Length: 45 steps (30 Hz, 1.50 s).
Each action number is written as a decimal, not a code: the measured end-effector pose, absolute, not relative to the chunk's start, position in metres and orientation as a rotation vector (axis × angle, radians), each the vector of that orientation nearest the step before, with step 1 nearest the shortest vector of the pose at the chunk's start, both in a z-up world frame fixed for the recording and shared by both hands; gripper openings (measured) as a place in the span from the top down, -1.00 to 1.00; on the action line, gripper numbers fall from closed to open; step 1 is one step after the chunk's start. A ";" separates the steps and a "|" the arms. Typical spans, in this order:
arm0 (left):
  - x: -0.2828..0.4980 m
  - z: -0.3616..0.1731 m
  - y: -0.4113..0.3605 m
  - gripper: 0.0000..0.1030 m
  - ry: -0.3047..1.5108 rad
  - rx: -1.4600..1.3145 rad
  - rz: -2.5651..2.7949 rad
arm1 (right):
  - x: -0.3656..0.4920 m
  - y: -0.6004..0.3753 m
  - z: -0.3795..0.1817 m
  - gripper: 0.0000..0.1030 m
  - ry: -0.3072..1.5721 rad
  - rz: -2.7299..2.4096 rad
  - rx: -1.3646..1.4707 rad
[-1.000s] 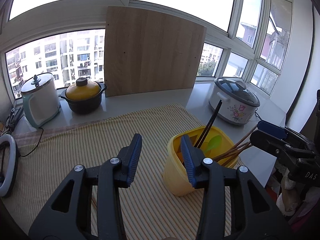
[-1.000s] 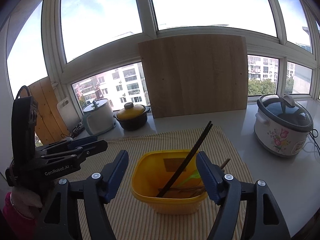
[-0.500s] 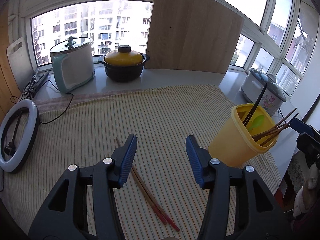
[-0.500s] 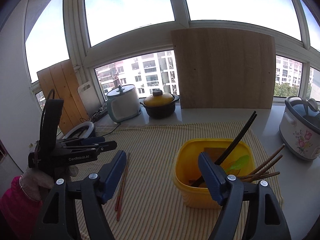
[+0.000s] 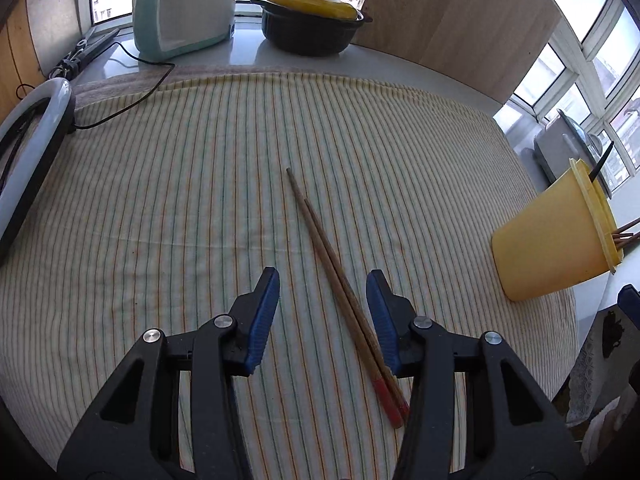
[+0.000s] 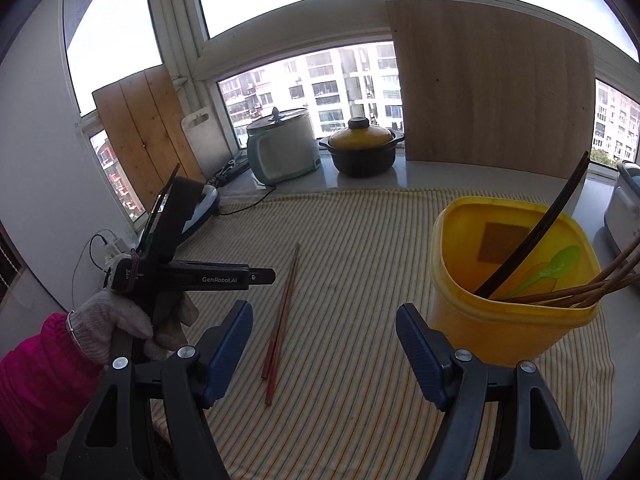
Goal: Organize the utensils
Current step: 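Move both open tools back down over the two wooden chopsticks on the cloth, then close the right tool on a wooden chopstick while the left tool grasps the other wooden chopstick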
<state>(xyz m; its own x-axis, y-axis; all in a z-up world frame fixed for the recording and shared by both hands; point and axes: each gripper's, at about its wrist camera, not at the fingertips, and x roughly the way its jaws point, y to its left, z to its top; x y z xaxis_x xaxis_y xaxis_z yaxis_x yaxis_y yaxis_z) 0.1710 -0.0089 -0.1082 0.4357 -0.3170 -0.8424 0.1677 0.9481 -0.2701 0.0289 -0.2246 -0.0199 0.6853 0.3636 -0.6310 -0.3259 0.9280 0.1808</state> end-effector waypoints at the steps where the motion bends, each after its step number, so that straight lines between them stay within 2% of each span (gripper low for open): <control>1: 0.174 -0.114 -0.008 0.33 1.095 -0.166 -0.306 | 0.029 -0.225 -0.021 -0.49 0.723 0.386 0.056; 3: 0.177 -0.122 -0.008 0.47 1.113 -0.181 -0.299 | 0.029 -0.224 -0.024 -0.49 0.732 0.387 0.059; 15: 0.188 -0.136 -0.019 0.70 1.148 -0.153 -0.287 | 0.034 -0.227 -0.031 -0.49 0.774 0.385 0.105; 39: 0.199 -0.139 -0.046 0.72 1.160 -0.004 -0.248 | 0.033 -0.230 -0.032 -0.49 0.791 0.378 0.148; 45: 0.200 -0.139 -0.031 0.85 1.158 -0.055 -0.254 | 0.038 -0.219 -0.029 -0.49 0.797 0.392 0.127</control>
<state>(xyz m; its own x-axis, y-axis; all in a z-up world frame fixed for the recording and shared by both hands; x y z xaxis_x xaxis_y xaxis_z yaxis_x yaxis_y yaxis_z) 0.2005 -0.0311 -0.1394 0.3761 -0.2268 -0.8984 0.1702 0.9700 -0.1737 0.0380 -0.2190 -0.0294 0.6314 0.3884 -0.6712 -0.2939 0.9208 0.2564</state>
